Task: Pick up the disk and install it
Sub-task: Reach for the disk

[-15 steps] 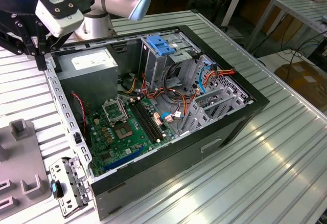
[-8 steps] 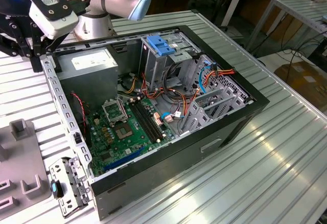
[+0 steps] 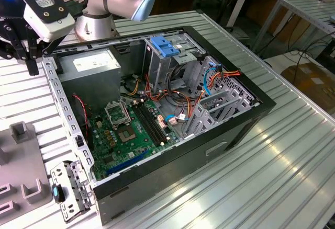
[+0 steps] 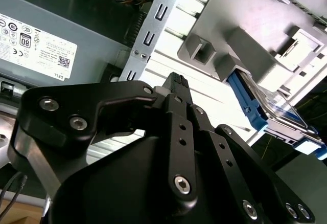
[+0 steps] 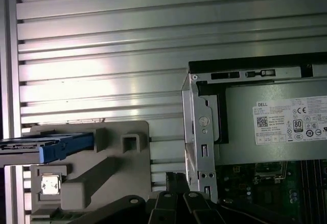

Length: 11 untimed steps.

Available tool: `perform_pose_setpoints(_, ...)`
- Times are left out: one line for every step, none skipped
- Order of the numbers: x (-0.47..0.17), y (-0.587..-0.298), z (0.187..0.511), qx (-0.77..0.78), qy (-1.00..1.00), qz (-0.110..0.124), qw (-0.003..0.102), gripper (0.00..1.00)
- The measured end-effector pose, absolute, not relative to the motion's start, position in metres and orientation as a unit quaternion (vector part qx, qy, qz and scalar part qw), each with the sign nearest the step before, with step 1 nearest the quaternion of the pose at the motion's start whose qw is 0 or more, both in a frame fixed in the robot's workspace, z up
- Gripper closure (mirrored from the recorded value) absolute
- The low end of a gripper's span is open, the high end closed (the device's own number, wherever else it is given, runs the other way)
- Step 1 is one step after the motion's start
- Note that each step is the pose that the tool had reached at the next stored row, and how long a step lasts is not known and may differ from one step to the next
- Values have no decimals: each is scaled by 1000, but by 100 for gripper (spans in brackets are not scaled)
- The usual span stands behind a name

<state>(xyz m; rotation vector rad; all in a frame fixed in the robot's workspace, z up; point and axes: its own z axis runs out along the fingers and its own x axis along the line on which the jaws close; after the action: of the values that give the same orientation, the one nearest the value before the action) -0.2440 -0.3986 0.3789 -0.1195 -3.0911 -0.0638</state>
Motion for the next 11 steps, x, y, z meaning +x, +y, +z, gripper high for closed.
perform_pose_setpoints(-246, -399, 379, -39, -999, -21, 24, 89)
perform_pose_setpoints(-247, -399, 378, -39, -999, -21, 24, 89)
perform_pose_setpoints(-249, -399, 378, -39, -999, -21, 24, 89)
perform_pose_setpoints(-250, -399, 378, -39, -999, -21, 25, 89)
perform_pose_setpoints(-252, -399, 377, -39, -999, -21, 25, 89)
perform_pose_setpoints(-254, -399, 377, -39, -999, -21, 25, 89)
perform_pose_setpoints(-256, -399, 377, -39, -999, -21, 25, 89)
perform_pose_setpoints(-257, -399, 376, -39, -999, -21, 26, 89)
perform_pose_setpoints(-258, -399, 376, -39, -999, -21, 26, 89)
perform_pose_setpoints(-259, -399, 376, -39, -999, -21, 26, 89)
perform_pose_setpoints(-260, -399, 376, -39, -999, -21, 27, 89)
